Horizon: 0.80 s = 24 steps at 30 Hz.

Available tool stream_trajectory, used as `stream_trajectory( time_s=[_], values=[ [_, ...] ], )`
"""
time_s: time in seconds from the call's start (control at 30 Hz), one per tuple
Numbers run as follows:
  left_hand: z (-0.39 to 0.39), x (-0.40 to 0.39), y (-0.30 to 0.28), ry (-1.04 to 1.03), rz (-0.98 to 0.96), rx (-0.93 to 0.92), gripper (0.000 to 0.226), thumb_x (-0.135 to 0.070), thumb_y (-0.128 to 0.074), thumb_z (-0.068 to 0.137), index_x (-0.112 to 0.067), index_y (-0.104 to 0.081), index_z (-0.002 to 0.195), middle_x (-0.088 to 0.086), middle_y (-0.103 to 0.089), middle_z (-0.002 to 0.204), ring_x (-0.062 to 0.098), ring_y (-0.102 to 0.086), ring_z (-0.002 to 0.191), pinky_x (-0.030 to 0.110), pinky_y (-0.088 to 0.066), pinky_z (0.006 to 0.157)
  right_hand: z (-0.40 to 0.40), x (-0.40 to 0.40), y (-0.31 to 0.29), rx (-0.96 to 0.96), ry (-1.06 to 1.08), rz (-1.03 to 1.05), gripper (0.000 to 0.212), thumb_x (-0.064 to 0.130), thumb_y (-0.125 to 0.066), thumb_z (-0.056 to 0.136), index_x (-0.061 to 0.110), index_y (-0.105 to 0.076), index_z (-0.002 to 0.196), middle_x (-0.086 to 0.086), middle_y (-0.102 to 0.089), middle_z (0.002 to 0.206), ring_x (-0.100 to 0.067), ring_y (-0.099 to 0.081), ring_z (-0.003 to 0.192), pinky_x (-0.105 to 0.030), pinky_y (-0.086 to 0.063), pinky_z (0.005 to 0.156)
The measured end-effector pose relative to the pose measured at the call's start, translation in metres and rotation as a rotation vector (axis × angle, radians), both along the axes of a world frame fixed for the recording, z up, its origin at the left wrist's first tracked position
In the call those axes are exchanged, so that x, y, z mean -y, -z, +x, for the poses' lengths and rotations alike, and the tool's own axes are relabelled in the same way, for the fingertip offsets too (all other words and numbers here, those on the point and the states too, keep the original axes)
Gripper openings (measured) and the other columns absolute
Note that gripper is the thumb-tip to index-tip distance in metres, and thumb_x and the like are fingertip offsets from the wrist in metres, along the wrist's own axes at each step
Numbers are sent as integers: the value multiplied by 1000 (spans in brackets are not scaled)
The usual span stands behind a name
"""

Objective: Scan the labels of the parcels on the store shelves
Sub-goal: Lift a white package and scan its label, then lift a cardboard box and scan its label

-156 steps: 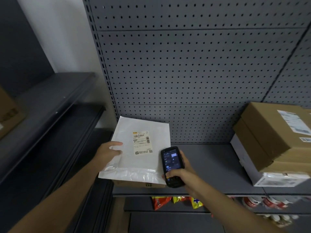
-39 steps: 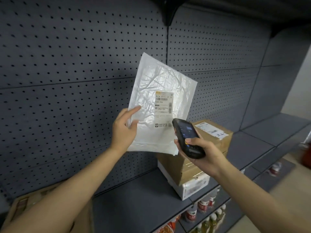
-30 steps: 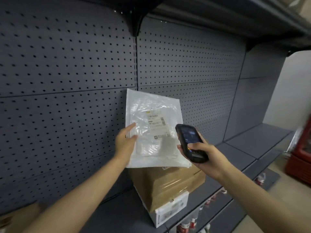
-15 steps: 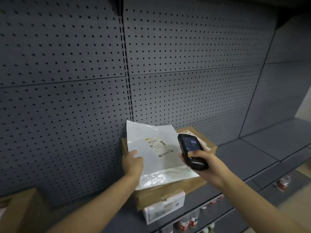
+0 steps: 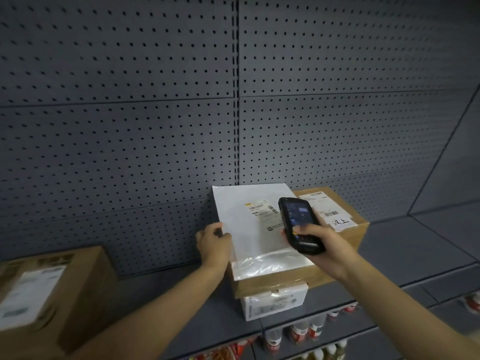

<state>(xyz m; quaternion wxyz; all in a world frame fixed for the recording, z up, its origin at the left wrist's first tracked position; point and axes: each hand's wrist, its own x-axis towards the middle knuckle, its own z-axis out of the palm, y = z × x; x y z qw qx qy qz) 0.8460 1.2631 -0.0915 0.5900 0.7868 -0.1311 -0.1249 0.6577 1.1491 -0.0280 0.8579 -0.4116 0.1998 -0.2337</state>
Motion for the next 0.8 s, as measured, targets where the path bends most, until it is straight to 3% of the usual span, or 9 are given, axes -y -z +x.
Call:
stream_trajectory(
  time_s=[0.07, 0.13, 0.3, 0.4, 0.53, 0.63, 0.7, 0.8],
  values=[
    [13, -20, 3, 24, -17, 72, 32, 0, -53, 92, -12, -60, 120, 2, -39, 121, 16, -50, 102, 22, -42, 88, 15, -15, -3, -5, -28, -65, 67, -13, -61, 70, 12, -53, 132, -23, -63, 124, -38, -69, 97, -41, -60, 83],
    [30, -47, 7, 42, 9, 122, 31, 3, -51, 93, -10, -60, 120, 2, -42, 119, 14, -50, 102, 19, -38, 86, 34, -36, -5, -4, -68, -107, 68, -11, -64, 68, 15, -54, 130, -22, -62, 127, -40, -67, 103, -38, -59, 76],
    [103, -147, 25, -6, 130, 162, 31, 8, -52, 89, -8, -63, 114, 7, -51, 116, 16, -53, 98, 32, -49, 94, 105, -104, 6, 18, -196, -115, 72, -14, -65, 65, 20, -55, 128, -19, -65, 124, -44, -62, 111, -38, -59, 75],
    [154, -222, 33, -67, 203, 140, 31, 7, -54, 87, -8, -62, 113, 11, -58, 118, 21, -57, 97, 35, -51, 89, 161, -154, 32, -6, -276, -21, 71, -17, -62, 68, 15, -55, 130, -18, -68, 121, -37, -68, 101, -46, -57, 88],
    [220, -325, 48, -170, 301, 148, 36, 8, -57, 86, -4, -62, 119, 11, -59, 120, 29, -58, 110, 30, -49, 89, 231, -225, 73, -164, -381, 69, 69, -11, -70, 64, 8, -54, 129, -20, -72, 110, -35, -71, 94, -37, -60, 75],
    [259, -389, 49, -151, 436, 147, 26, -13, -54, 88, -26, -61, 110, -5, -57, 110, 18, -58, 94, 24, -50, 71, 277, -274, 98, -256, -381, 94, 55, -10, -63, 76, 3, -53, 129, -22, -69, 110, -35, -72, 91, -35, -58, 73],
    [284, -423, 54, -129, 568, 168, 21, -32, -50, 86, -29, -62, 102, -5, -61, 108, 18, -60, 91, 33, -53, 76, 304, -301, 112, -297, -370, 93, 50, -9, -59, 81, 0, -52, 130, -24, -68, 115, -32, -73, 87, -32, -60, 65],
    [311, -455, 72, -82, 641, 88, 49, -30, -54, 89, -36, -46, 137, 5, -47, 139, 27, -48, 124, 45, -40, 103, 334, -329, 136, -353, -320, 88, 63, -6, -70, 72, 2, -52, 132, -26, -66, 120, -31, -74, 83, -31, -58, 58]
  ],
)
